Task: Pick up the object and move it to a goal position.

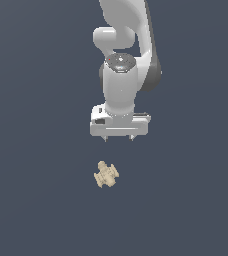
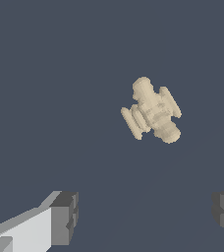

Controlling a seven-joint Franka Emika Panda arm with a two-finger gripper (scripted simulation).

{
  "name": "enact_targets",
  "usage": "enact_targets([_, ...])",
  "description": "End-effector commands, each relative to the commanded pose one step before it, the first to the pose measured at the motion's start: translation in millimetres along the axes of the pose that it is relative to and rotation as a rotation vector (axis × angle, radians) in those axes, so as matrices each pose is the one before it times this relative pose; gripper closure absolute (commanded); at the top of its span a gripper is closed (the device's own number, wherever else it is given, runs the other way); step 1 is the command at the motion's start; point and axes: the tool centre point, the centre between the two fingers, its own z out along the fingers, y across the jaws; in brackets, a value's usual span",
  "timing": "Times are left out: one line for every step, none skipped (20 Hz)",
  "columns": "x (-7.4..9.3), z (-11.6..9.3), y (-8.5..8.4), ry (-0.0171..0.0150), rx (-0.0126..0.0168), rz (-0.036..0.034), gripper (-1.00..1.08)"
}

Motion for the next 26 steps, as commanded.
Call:
enact_targets([0.00, 0.00, 0.01, 0.00000, 0.00000, 0.00000, -0.92])
enact_targets([-0.01, -0.13, 0.06, 0.00000, -0.00021, -0.00066, -0.92])
enact_targets([-0.03, -0.36, -0.25, -0.00004, -0.00079, -0.00255, -0.92])
enact_targets([-0.04, -0.59, -0.20, -0.00007, -0.00120, -0.00391, -0.92])
enact_targets([-0.04, -0.81, -0.22, -0.00010, -0.00161, -0.00533, -0.92])
enact_targets([-0.03, -1.00, -0.33, -0.00014, -0.00204, -0.00684, -0.92])
enact_targets([0.00, -0.99, -0.29, -0.00016, -0.00206, -0.00711, -0.92])
enact_targets([0.04, -0.73, -0.22, -0.00016, -0.00161, -0.00572, -0.92])
enact_targets([0.07, -0.47, -0.12, -0.00014, -0.00112, -0.00416, -0.92])
enact_targets([0.09, -0.22, -0.07, -0.00011, -0.00065, -0.00259, -0.92])
enact_targets([0.07, -0.02, 0.03, -0.00006, -0.00019, -0.00096, -0.92])
enact_targets([0.01, 0.10, 0.12, 0.00001, 0.00021, 0.00066, -0.92])
enact_targets([-0.14, 0.03, -0.07, 0.00012, 0.00035, 0.00179, -0.92])
enact_targets([-0.29, -0.21, -0.21, 0.00019, 0.00020, 0.00181, -0.92])
enact_targets([-0.15, -0.15, -0.08, 0.00009, 0.00003, 0.00068, -0.92])
enact_targets([0.07, 0.01, 0.42, 0.00000, 0.00000, 0.00000, -0.92])
enact_targets([0.36, 0.33, -0.19, -0.00027, -0.00022, -0.00237, -0.92])
enact_targets([0.61, 0.57, 0.30, -0.00039, -0.00019, -0.00306, -0.92])
enact_targets([0.87, 0.85, 0.40, -0.00057, -0.00024, -0.00432, -0.92])
enact_targets([1.13, 1.12, 0.53, -0.00074, -0.00028, -0.00555, -0.92])
enact_targets([1.37, 1.38, 0.68, -0.00090, -0.00032, -0.00673, -0.92])
enact_targets([1.60, 1.63, 0.80, -0.00106, -0.00035, -0.00791, -0.92])
enact_targets([1.80, 1.87, 0.94, -0.00121, -0.00037, -0.00902, -0.92])
enact_targets([2.01, 2.12, 1.08, -0.00137, -0.00039, -0.01024, -0.92])
enact_targets([2.19, 2.37, 1.23, -0.00152, -0.00039, -0.01132, -0.92])
enact_targets([2.37, 2.64, 1.39, -0.00167, -0.00037, -0.01244, -0.92])
